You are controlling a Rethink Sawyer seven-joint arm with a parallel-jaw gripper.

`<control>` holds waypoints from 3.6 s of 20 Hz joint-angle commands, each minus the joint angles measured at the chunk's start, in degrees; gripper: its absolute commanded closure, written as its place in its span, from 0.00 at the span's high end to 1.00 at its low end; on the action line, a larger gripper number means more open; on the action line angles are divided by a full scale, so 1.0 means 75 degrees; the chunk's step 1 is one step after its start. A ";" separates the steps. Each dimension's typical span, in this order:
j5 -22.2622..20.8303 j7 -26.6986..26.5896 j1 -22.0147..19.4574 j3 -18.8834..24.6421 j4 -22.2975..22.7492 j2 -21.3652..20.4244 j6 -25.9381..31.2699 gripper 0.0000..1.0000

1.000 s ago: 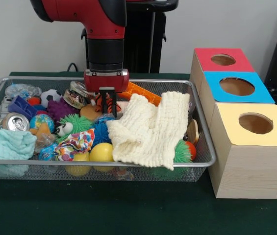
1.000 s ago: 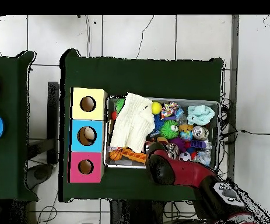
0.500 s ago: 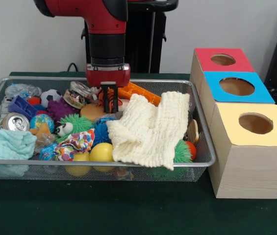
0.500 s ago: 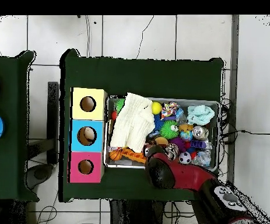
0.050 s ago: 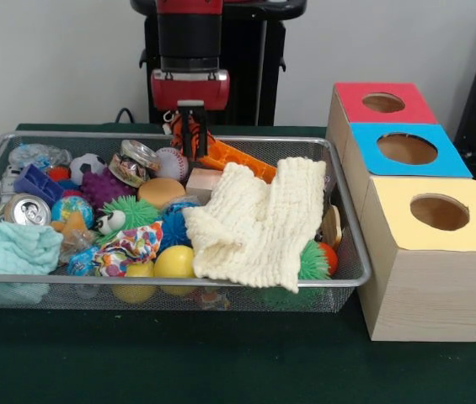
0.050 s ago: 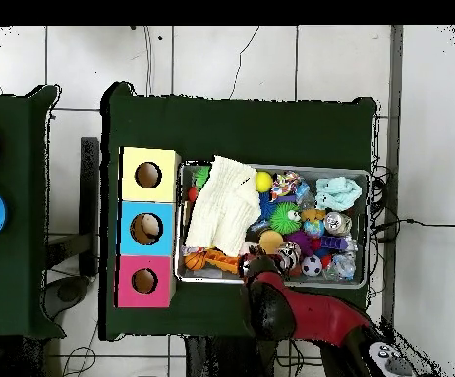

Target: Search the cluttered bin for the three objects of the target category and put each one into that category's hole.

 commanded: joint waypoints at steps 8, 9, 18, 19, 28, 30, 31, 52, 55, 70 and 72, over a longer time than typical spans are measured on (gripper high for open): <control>0.1029 0.1970 0.0052 0.0746 0.0861 -0.0547 0.0148 0.00; 0.1101 0.2018 0.0117 0.0726 0.0897 -0.0495 0.0083 0.00; 0.1727 0.2706 0.1169 0.0156 0.1369 0.0175 -0.1619 0.00; 0.1796 0.2763 0.1255 0.0128 0.1424 0.0205 -0.1743 0.00; 0.2176 0.3229 0.1635 0.0173 0.1981 -0.0116 -0.2090 0.00; 0.2274 0.3410 0.1750 0.0187 0.2162 -0.0345 -0.2056 0.00; 0.2324 0.3467 0.1823 0.0173 0.2219 -0.0448 -0.2024 0.00; 0.3479 0.4975 0.3457 0.0123 0.2816 -0.1114 -0.2372 0.00; 0.3551 0.5157 0.3633 0.0097 0.2785 -0.0954 -0.2585 0.00; 0.4006 0.5261 0.4094 0.0039 0.2587 -0.1050 -0.2282 0.00; 0.3902 0.5183 0.3936 0.0066 0.2604 -0.1147 -0.2166 0.00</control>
